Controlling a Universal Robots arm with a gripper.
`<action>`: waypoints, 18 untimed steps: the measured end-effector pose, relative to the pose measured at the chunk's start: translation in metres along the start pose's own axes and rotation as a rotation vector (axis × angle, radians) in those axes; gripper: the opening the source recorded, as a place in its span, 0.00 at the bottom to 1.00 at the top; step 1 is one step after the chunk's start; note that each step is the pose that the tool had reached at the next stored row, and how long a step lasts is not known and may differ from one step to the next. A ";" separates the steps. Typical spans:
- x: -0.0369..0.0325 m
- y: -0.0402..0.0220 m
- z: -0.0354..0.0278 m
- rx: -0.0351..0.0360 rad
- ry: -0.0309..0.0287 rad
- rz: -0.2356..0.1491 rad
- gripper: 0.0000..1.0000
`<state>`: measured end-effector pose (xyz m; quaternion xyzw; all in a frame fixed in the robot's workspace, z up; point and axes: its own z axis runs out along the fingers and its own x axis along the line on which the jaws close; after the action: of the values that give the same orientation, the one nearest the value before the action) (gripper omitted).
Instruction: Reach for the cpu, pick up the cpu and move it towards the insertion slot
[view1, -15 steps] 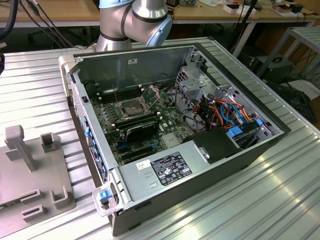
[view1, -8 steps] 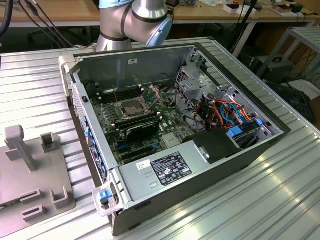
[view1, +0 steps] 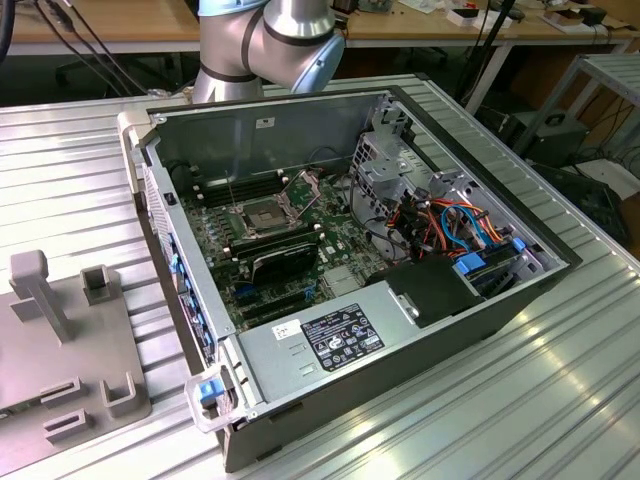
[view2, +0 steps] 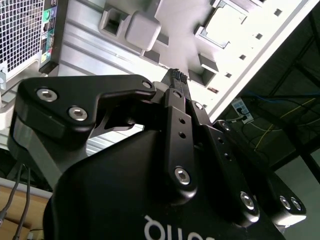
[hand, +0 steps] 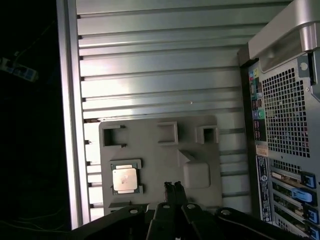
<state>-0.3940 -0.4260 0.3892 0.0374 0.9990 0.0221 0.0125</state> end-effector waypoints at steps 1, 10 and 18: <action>0.0006 0.0000 0.0000 0.0000 0.0000 0.000 0.11; 0.0048 -0.0004 -0.0002 0.0000 0.0001 0.000 0.11; 0.0051 -0.0004 -0.0002 0.0001 0.0001 0.000 0.11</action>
<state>-0.3992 -0.4260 0.3892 0.0374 0.9990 0.0221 0.0125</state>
